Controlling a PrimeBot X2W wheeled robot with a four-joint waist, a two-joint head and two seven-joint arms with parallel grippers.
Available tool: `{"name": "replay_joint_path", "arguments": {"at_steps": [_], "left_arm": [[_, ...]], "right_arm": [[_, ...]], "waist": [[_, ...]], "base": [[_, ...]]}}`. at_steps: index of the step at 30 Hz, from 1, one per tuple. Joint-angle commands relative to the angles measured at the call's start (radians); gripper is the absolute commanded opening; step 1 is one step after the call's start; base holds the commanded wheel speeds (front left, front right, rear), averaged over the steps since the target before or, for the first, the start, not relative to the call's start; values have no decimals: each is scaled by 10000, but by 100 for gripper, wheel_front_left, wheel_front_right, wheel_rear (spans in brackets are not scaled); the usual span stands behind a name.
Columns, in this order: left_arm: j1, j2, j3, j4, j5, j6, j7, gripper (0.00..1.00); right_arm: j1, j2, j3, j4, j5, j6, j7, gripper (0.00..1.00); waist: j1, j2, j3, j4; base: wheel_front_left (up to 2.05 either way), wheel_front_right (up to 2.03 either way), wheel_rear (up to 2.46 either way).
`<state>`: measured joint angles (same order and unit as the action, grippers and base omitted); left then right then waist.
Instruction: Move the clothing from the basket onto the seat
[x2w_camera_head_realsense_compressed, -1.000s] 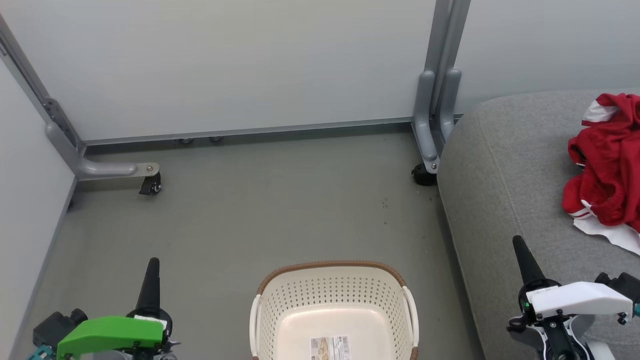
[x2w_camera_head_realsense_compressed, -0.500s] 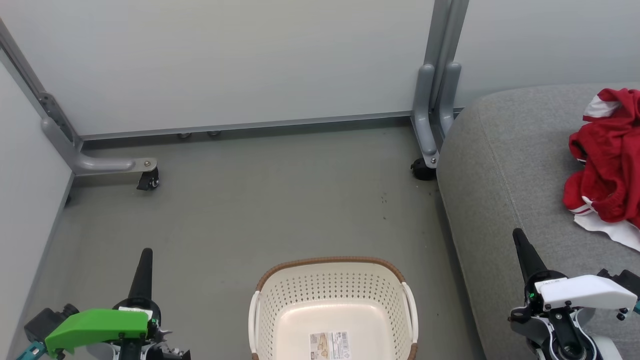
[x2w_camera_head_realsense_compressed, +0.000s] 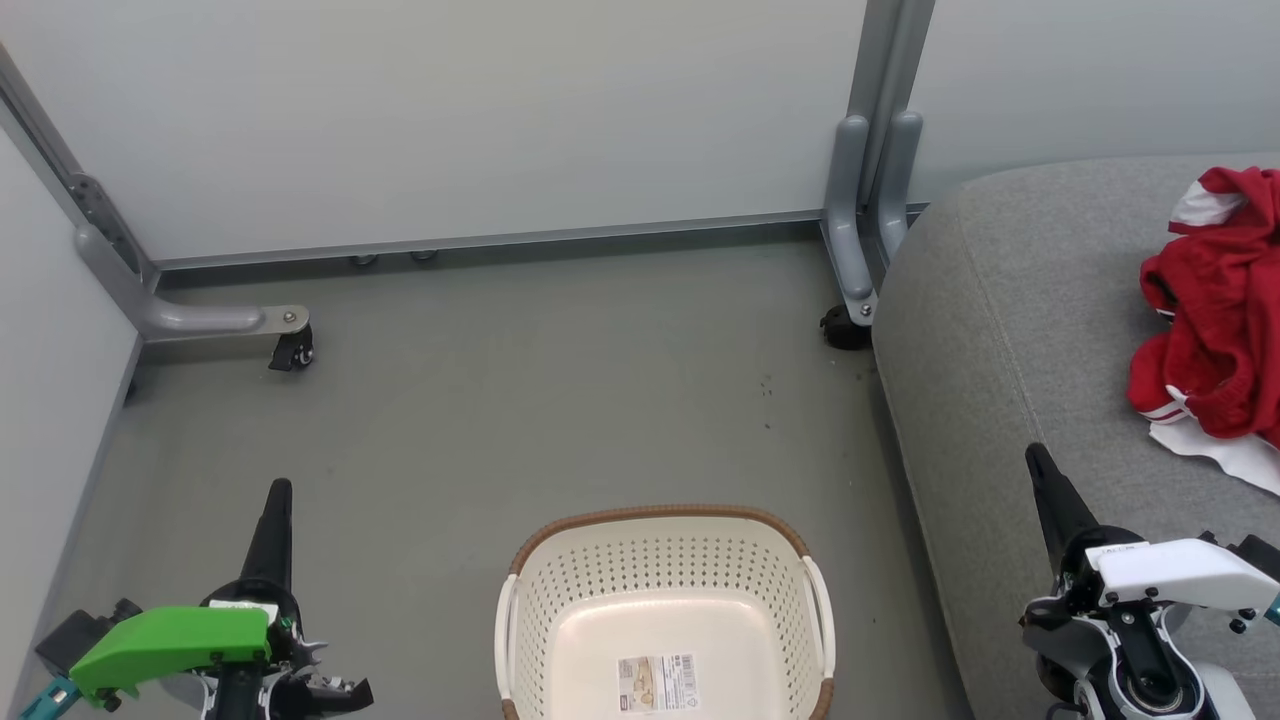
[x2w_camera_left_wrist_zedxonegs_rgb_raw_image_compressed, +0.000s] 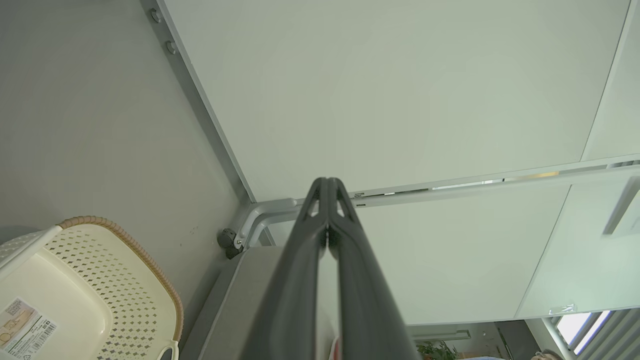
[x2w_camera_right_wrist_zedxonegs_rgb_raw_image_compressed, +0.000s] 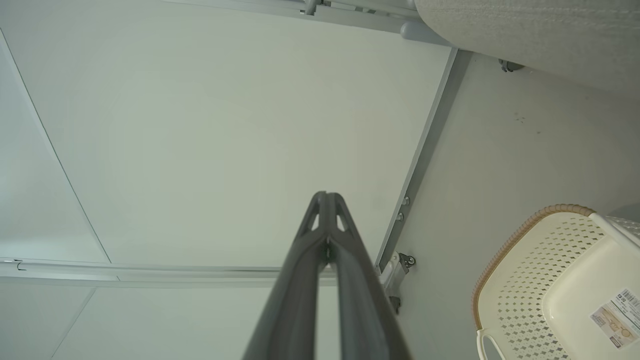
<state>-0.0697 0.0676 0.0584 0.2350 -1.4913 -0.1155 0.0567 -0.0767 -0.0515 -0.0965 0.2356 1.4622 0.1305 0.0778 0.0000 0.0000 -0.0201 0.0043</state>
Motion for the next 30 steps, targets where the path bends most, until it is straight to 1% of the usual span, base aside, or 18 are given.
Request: {"name": "replay_joint_path", "arguments": {"at_steps": [1,19,30], "left_arm": [[-214,13,65,19,-212,-83,65,0],[-480,-19,378,107,-1434,-190,434,0],[-442,-37,411,108,-1365,-182,451,0]], "right_arm": [[-179,-20,-49,8,223,4,62,0],[-374,5,-201,109,1543,4,400,0],[-366,4,-199,108,1526,4,402,0]], "waist": [[0,0,18,-4],[0,0,228,-42],[0,0,232,-43]], "base": [[0,0,0],[0,0,0],[0,0,0]]}}
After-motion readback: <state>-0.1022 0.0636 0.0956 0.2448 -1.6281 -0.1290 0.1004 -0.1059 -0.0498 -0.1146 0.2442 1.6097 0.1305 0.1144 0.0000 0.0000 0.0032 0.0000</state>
